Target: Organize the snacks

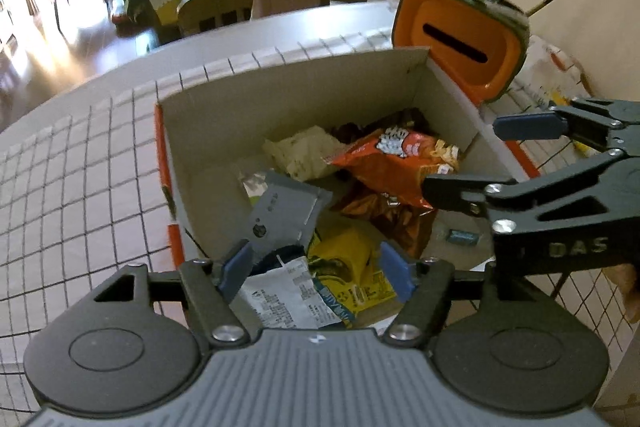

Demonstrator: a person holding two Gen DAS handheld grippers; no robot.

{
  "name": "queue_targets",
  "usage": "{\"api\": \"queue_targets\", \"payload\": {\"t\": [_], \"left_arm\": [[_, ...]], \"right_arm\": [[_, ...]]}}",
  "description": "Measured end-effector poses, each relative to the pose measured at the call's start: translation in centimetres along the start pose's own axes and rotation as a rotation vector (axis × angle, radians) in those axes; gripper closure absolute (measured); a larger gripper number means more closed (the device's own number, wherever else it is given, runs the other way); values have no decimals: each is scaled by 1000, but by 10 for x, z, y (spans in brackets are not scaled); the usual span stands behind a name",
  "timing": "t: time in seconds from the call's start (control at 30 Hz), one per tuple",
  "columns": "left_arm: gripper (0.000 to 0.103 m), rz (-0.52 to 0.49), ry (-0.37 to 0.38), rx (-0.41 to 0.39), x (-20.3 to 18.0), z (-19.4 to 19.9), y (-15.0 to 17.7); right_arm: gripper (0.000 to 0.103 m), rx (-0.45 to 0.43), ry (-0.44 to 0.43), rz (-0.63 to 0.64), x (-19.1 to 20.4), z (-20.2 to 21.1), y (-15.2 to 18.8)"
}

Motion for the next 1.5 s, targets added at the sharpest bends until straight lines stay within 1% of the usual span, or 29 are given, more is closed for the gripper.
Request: {"api": "queue_targets", "payload": {"t": [0.1, 0.27, 0.4, 0.6, 0.73, 0.83, 0.97, 1.03, 1.1, 1.17, 1.27, 1.5], "left_arm": [[27, -14, 6, -36, -3, 12, 2], [24, -17, 19, -85, -6, 36, 9], [22, -25, 31, -121, -7, 54, 16], [21, -27, 36, -156, -8, 75, 26], [21, -38, 21, -189, -10, 86, 32], [19, -42, 6, -214, -11, 95, 37], [16, -29, -8, -240, -10, 106, 42], [13, -12, 0, -247, -7, 111, 44], [6, -1, 2, -253, -5, 114, 47], [2, 12, 3, -257, -2, 118, 49], [1, 37, 7, -260, 2, 122, 52], [1, 77, 2, -263, 6, 130, 59]], "right_arm": [[9, -36, -22, -24, 1, 16, 1], [7, -89, -48, -66, 6, 41, 5], [1, -133, -72, -92, 12, 59, 11], [1, -154, -74, -119, 18, 76, 22], [1, -174, -68, -125, 22, 84, 27], [0, -185, -83, -168, 22, 87, 31], [0, -204, -71, -202, 25, 93, 40], [0, -205, -71, -209, 27, 94, 44], [0, -211, -66, -202, 30, 96, 47], [0, -216, -62, -210, 32, 100, 50], [0, -227, -57, -220, 37, 106, 54], [0, -278, 16, -238, 47, 121, 64]]}}
Point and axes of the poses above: each gripper's, at about its wrist camera, not at the fingertips, and z roughly against the way its jaws point, x to its left, y to its underside, the point moved 3 cm from there along -z, roughly the way its jaws point, and after that the axes turned 4 degrees about y, right-handed, at the moved point
